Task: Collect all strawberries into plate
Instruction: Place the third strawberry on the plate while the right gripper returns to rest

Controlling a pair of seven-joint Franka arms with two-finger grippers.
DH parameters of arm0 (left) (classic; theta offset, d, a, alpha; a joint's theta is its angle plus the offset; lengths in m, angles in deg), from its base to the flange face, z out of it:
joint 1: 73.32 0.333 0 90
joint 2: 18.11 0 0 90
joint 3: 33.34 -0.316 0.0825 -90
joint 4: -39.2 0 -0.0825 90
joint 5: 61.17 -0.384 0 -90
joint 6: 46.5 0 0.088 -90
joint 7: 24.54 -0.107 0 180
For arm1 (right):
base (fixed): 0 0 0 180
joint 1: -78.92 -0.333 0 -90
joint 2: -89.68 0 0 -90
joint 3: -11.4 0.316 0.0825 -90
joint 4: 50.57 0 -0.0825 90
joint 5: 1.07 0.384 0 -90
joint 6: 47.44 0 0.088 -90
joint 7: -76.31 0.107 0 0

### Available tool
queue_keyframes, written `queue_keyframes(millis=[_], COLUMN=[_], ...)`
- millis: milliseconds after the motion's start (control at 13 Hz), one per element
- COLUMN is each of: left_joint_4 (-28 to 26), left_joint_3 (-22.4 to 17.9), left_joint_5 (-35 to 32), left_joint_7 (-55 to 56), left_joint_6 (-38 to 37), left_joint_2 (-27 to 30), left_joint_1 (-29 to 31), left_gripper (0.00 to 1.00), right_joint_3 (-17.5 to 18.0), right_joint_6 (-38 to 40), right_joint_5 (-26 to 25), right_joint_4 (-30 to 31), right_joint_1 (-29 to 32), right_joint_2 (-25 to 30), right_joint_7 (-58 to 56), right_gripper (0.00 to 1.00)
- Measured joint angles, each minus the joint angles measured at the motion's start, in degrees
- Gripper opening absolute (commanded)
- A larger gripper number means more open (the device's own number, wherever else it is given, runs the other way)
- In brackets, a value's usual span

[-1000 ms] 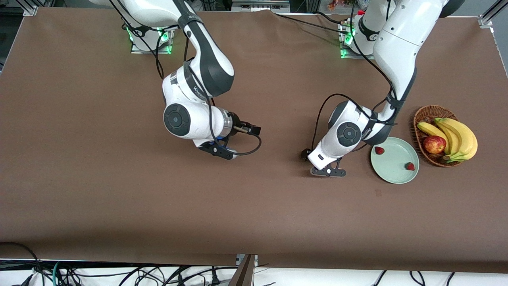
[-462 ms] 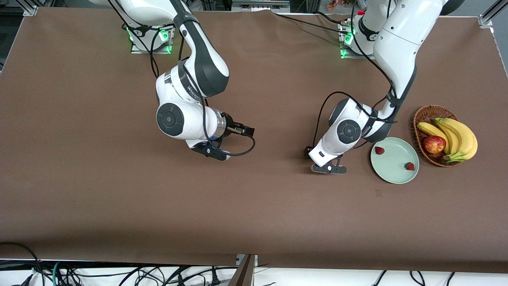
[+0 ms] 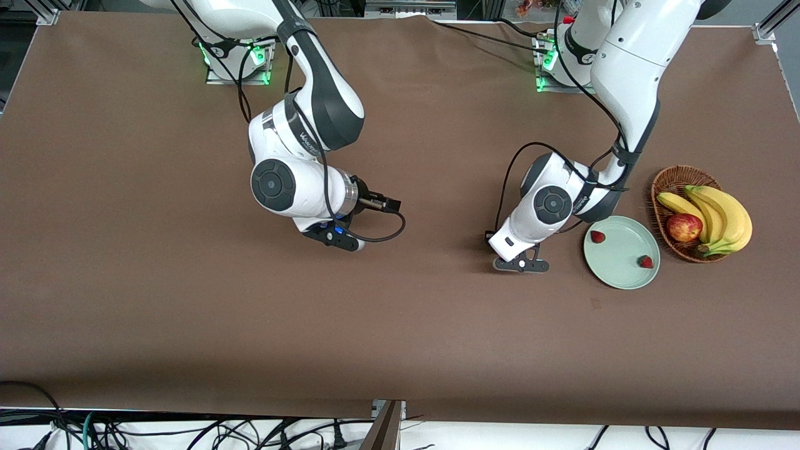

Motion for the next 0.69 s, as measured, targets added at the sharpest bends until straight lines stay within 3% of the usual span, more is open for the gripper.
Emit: queue_keyframes(millis=[231,462,692], left_joint_4=[0.1,0.1,0.0], left_joint_3=[-0.7,-2.6,-6.1], left_joint_5=[-0.1,-0.1,-0.1], left_joint_7=[-4.2,-17.3,-32.3], left_joint_6=[-0.8,-5.4,-7.1], left_joint_2=[1.8,5.1,6.6], left_joint_1=[3.2,9.2,13.9], left_gripper=[0.0,0.0,0.03], right_joint_3=[-2.0,-4.6,-5.6], right_joint_6=[0.0,0.4,5.5], right_joint_5=[-0.8,-1.9,-10.4], right_joint_4=[0.0,0.0,-0.1], right_joint_1=[0.0,0.3,0.3], right_joint_2=[0.0,0.5,4.9], right_joint_7=[-0.7,-4.3,-5.3], right_gripper=[0.99,0.99,0.99])
